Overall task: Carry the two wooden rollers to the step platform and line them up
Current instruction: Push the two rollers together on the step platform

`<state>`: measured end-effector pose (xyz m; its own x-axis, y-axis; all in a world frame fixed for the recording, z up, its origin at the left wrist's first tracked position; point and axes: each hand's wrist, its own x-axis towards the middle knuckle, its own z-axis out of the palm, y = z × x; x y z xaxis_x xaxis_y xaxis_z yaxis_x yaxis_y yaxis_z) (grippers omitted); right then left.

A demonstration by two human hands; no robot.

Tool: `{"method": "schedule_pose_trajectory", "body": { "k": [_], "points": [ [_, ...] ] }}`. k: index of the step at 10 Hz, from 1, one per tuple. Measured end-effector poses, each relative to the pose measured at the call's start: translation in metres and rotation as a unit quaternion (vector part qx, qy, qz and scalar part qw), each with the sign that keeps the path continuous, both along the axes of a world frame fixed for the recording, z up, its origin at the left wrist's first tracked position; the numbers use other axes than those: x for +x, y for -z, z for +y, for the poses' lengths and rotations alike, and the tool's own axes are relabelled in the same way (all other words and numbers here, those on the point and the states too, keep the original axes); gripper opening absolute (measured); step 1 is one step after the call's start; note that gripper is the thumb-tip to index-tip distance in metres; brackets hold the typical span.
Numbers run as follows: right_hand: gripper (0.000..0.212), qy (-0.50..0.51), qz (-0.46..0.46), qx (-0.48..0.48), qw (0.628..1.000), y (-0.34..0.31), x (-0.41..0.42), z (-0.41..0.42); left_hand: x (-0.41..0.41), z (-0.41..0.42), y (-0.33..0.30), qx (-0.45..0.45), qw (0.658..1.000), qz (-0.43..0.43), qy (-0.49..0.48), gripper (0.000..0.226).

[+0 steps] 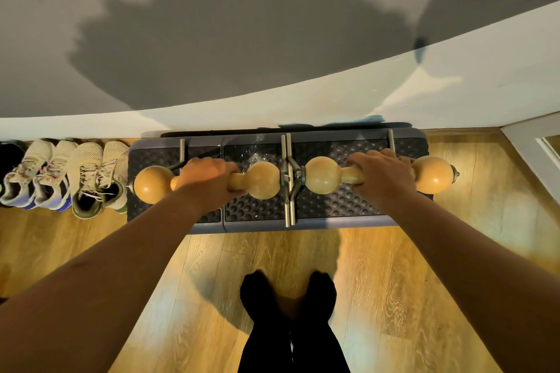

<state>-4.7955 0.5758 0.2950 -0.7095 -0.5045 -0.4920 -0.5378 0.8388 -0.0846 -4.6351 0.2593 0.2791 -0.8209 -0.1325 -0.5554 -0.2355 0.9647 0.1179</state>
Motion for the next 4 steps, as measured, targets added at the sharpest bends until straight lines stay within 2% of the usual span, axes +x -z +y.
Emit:
{"method": "schedule_pose_trajectory", "body": {
  "k": [2, 3, 4],
  "points": [
    [0.061, -0.001, 0.028, -0.021, 0.999, 0.006, 0.007, 0.004, 0.01, -0.002, 0.008, -0.009, 0.998, 0.054, 0.002, 0.061],
    [0.071, -0.009, 0.043, -0.038, 0.998, 0.004, 0.015, 0.009, 0.024, 0.002, -0.005, -0.008, 0.997, 0.066, -0.033, 0.085],
    [0.076, -0.011, 0.047, -0.033, 0.998, 0.003, 0.016, 0.012, 0.04, 0.005, -0.013, -0.018, 0.994, 0.098, -0.039, 0.097]
  ]
}}
